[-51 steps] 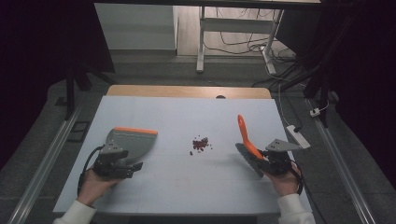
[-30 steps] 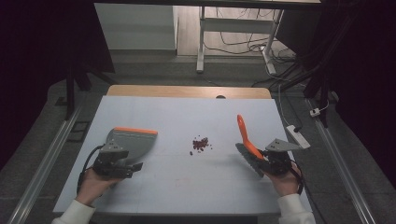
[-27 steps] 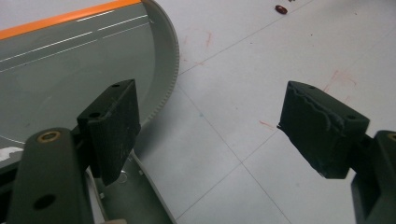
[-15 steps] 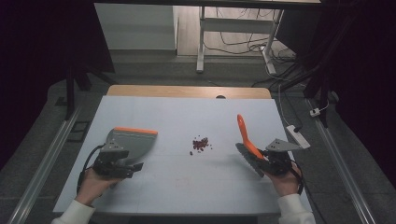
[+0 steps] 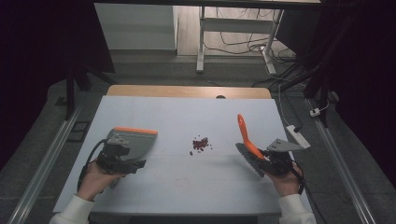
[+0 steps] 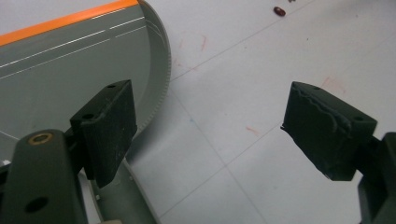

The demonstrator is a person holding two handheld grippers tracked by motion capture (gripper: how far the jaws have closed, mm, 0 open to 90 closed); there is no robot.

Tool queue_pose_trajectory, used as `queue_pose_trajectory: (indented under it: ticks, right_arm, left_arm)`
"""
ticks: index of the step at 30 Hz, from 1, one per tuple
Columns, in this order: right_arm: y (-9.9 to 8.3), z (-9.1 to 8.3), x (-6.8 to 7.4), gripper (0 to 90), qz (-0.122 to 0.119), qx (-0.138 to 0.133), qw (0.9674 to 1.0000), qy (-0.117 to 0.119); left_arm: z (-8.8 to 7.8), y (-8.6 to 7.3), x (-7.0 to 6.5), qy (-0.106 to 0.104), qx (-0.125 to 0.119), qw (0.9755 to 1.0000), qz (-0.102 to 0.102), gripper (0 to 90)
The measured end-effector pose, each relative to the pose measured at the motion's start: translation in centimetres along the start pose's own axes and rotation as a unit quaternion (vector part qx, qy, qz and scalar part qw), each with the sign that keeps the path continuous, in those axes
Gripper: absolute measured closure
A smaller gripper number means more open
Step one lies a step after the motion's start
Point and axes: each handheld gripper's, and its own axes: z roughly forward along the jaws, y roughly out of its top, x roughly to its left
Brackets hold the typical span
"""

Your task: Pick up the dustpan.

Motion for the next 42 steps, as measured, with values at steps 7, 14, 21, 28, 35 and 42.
queue_pose_trajectory:
  ticks: [7,14,21,28,35,42]
  right_arm:
    - [0.2,-0.3,0.2,70.1,-0.003,-0.004,1.0,0.002]
    - [0.1,-0.4,0.1,70.1,-0.003,-0.003,1.0,0.001]
    - [0.2,0.0,0.6,70.1,-0.011,0.005,0.9999,0.003]
    - [0.1,0.1,0.7,70.1,-0.012,0.008,0.9999,0.002]
    - [0.1,0.2,0.8,70.1,-0.013,0.006,0.9999,0.006]
    - [0.0,0.3,0.8,70.1,-0.013,0.008,0.9999,0.005]
  left_arm:
    - [-0.2,1.5,0.0,0.007,-0.002,0.9996,-0.027,16.9]
    - [-0.5,0.7,2.0,0.021,0.006,0.9974,-0.069,17.1]
    - [-1.5,-0.3,3.4,0.036,0.014,0.9939,-0.104,16.7]
    - [-1.0,-1.2,4.3,0.04,0.055,0.9906,-0.118,16.6]
    - [-0.3,-2.1,4.8,0.04,0.083,0.9867,-0.134,16.3]
    - [0.9,-3.1,5.7,0.028,0.09,0.9838,-0.153,15.5]
